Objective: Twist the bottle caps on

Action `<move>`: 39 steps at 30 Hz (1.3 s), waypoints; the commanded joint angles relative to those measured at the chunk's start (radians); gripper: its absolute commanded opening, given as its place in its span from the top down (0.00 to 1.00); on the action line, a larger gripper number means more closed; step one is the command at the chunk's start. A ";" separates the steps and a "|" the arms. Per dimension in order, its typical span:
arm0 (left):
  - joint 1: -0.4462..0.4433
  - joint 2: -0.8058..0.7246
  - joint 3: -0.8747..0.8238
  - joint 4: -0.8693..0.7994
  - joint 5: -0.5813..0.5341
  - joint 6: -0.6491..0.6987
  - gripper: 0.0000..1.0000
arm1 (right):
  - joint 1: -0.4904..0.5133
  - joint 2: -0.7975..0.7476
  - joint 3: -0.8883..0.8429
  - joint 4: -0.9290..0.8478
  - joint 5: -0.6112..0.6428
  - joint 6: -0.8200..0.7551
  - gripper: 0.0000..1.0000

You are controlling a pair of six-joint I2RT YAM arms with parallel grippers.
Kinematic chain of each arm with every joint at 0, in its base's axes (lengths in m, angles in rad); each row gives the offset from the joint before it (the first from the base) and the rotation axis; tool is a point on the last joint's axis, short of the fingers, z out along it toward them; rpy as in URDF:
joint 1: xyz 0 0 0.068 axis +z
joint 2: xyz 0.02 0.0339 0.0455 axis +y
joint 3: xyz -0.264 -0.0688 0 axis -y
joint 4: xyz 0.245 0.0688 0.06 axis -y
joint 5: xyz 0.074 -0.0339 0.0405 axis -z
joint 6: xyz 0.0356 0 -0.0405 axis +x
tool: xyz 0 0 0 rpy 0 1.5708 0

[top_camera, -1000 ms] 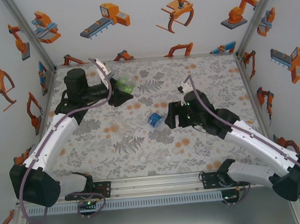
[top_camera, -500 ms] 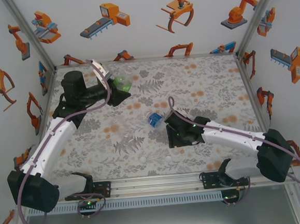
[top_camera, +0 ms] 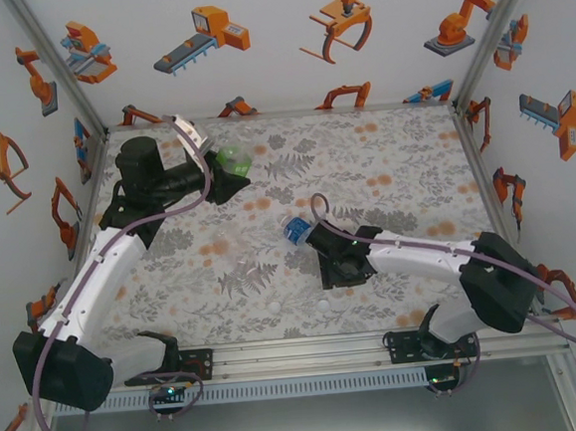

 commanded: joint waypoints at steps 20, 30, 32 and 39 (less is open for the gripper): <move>-0.009 -0.033 -0.005 0.005 -0.006 0.010 0.98 | 0.018 0.048 -0.023 0.031 -0.047 0.065 0.58; -0.014 -0.039 -0.007 0.001 -0.011 0.017 0.98 | 0.018 0.029 -0.032 0.027 -0.050 0.077 0.57; -0.015 -0.040 -0.009 0.001 -0.013 0.018 0.98 | 0.018 0.029 -0.032 0.027 -0.049 0.078 0.58; -0.018 -0.040 -0.010 0.001 -0.011 0.016 0.98 | 0.019 0.026 -0.029 0.015 -0.049 0.084 0.59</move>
